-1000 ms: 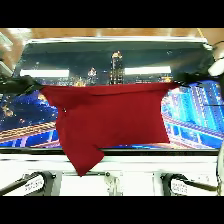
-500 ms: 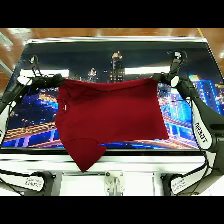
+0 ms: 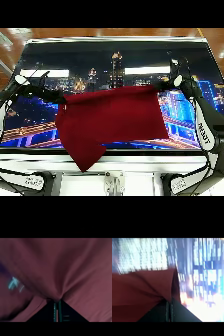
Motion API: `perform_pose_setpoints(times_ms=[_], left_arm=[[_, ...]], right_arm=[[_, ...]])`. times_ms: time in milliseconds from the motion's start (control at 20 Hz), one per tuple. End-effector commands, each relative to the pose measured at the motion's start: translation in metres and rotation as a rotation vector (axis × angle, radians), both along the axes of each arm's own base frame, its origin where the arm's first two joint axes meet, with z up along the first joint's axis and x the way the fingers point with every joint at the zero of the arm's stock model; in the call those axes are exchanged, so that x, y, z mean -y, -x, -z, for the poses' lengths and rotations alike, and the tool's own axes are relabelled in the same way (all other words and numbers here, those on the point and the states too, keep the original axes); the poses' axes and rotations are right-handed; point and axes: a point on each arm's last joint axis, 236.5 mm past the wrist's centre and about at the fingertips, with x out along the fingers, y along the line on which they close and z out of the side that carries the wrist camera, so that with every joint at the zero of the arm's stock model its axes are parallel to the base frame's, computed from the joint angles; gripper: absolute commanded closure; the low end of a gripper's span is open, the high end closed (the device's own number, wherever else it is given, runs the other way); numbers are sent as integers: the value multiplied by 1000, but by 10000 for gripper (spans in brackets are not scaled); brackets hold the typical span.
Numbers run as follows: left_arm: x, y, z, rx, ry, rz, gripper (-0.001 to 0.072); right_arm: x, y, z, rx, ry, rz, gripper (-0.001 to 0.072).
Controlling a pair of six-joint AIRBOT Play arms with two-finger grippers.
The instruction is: Fold the shirts.
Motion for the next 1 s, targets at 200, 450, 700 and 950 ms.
perform_pose_setpoints(times_ms=[200,450,700,950], left_arm=[[-27,44,25,-239,-111,-34,669],[0,38,15,-222,-1,-28,108],[-8,71,-34,-269,118,-42,108],[-9,173,-5,-306,145,-205,108]], right_arm=[[-3,62,50,-316,-75,-5,640],[-10,62,35,-300,-124,-8,236],[32,111,-35,-362,-43,-74,104],[100,185,-65,-490,-90,61,106]])
